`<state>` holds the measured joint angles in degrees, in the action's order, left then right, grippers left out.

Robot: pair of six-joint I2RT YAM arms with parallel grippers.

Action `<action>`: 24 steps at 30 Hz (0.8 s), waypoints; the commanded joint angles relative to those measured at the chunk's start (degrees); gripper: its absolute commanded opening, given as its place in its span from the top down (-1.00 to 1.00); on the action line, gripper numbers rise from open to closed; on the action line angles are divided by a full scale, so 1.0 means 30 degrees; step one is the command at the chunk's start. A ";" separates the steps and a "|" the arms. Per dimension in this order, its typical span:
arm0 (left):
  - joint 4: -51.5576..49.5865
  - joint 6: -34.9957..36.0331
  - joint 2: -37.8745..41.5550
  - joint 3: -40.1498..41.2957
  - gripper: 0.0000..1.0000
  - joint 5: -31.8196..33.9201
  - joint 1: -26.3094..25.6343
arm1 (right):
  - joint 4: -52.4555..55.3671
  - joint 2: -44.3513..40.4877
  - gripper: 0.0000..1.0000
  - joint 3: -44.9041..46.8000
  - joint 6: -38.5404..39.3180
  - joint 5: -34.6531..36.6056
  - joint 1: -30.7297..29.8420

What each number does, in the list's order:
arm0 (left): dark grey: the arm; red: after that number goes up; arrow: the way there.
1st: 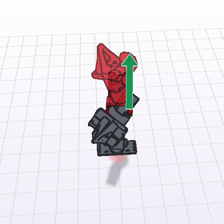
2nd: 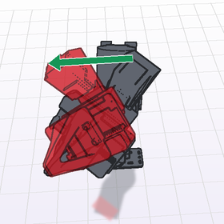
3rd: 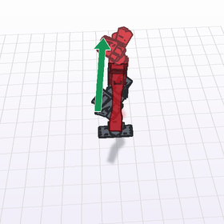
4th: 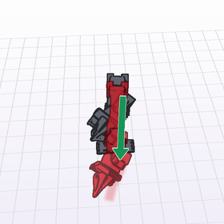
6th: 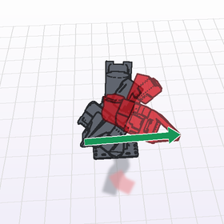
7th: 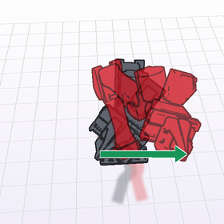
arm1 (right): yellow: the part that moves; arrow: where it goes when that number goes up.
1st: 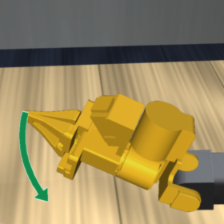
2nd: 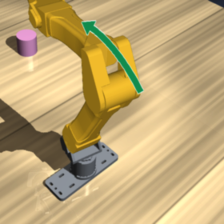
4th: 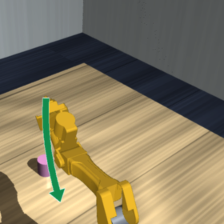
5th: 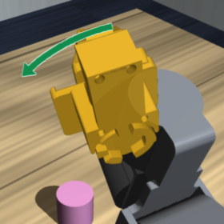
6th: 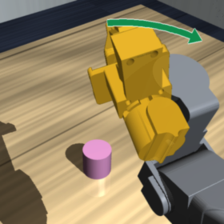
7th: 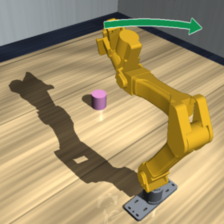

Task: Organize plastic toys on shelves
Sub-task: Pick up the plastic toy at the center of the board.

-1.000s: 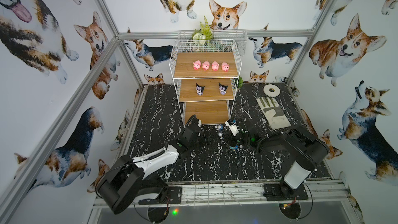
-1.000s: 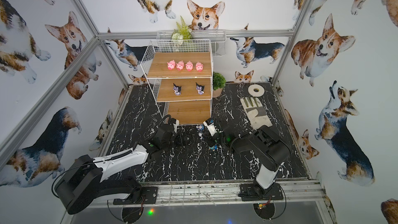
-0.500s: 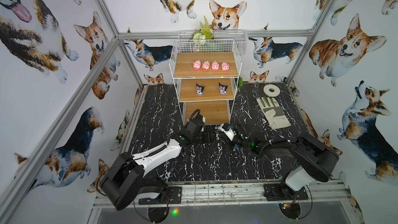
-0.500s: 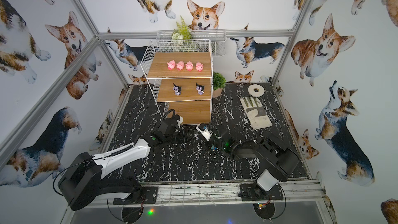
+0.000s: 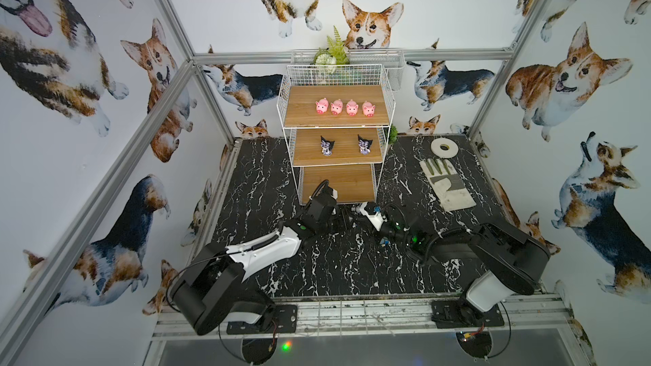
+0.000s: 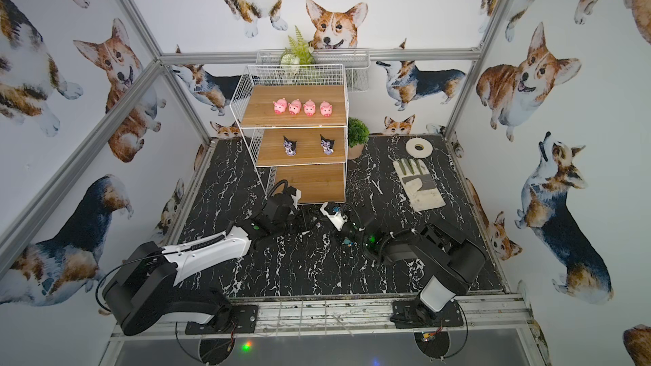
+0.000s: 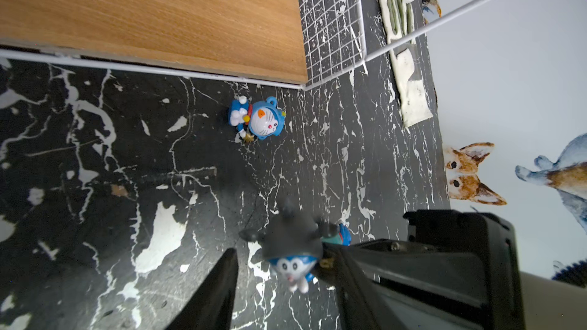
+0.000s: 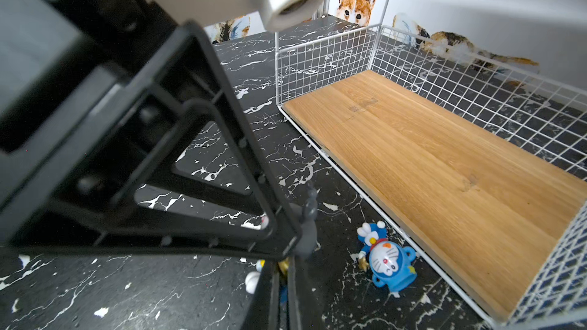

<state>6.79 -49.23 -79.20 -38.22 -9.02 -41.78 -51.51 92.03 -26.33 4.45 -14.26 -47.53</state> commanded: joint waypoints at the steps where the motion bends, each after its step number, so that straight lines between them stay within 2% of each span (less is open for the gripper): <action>1: 0.1312 -0.0636 -0.0114 0.0053 0.05 0.0661 -0.0162 | -0.1961 0.0230 1.00 0.0099 -0.0440 -0.0344 -0.0104; 6: 0.1518 -0.1038 0.0120 0.0377 0.17 0.1750 -0.0180 | -0.2363 0.0427 1.00 0.0148 -0.0690 -0.0516 -0.0153; 17: 0.1898 -0.1841 -0.0305 0.0464 0.36 0.1828 -0.0169 | -0.2779 0.0613 1.00 0.0309 -0.0637 -0.0640 -0.0183; 19: 0.1828 -0.1715 -0.0291 0.0469 0.35 0.1855 -0.0180 | -0.2812 0.0613 1.00 0.0338 -0.0578 -0.0506 -0.0209; 24: 0.0749 -0.1333 -0.0143 0.0006 0.07 0.2093 -0.0195 | -0.2812 0.0468 1.00 0.0454 -0.0340 -0.0433 -0.0190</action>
<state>9.78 -53.60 -79.90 -37.23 -4.58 -42.41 -56.31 93.82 -25.12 2.83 -13.63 -47.90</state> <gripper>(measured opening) 0.454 0.090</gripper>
